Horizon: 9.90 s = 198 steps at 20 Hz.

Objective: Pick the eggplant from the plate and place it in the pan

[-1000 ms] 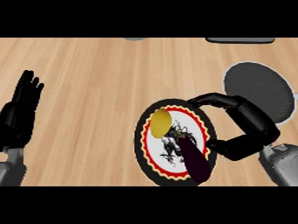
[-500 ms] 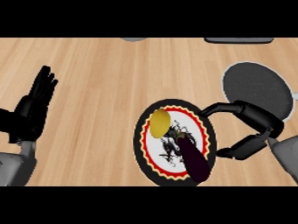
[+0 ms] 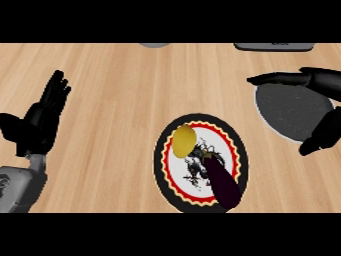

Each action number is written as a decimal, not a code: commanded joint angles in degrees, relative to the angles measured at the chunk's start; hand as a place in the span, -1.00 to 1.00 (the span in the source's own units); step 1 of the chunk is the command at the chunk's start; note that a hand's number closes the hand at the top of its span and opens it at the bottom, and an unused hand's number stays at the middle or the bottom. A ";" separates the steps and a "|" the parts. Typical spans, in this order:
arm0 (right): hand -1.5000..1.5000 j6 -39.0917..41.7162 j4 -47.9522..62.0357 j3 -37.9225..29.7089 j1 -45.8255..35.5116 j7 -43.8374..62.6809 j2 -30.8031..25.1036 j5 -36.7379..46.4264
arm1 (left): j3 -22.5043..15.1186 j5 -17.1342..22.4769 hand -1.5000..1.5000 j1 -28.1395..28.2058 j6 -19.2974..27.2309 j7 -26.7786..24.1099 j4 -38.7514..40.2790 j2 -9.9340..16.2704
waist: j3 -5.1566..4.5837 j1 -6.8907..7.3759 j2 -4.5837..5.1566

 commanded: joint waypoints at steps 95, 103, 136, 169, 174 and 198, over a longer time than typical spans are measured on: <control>1.00 5.38 1.55 22.05 5.82 1.25 26.06 55.36 | 11.28 -13.34 0.00 0.73 -9.08 6.06 -4.66 -10.99 | 0.06 -0.63 -0.12; 1.00 3.25 -8.48 14.55 13.43 16.47 30.25 55.65 | 12.46 -13.54 0.00 4.62 -9.23 2.63 -4.14 -11.55 | 0.00 -2.04 -0.62; 1.00 -23.31 -32.11 -33.11 15.67 36.51 31.17 41.85 | 12.39 -14.35 0.00 -1.32 -9.33 6.44 -3.40 -11.77 | 0.06 -0.52 0.08; -1.00 -39.93 56.09 -50.82 -9.59 -10.15 14.79 40.42 | 11.69 -14.62 0.00 -2.14 -10.83 4.55 -1.88 -13.01 | 0.36 2.25 1.28; -1.00 -36.31 56.16 -57.39 -8.38 -15.79 13.06 32.81 | 13.31 -14.26 0.00 -1.32 -10.50 3.76 -1.03 -12.47 | 0.22 0.37 0.55; -1.00 4.08 42.55 -57.56 17.13 -24.12 -1.72 17.77 | 15.44 -14.22 0.00 2.06 -10.95 3.88 -2.41 -10.83 | -0.18 -3.10 -0.96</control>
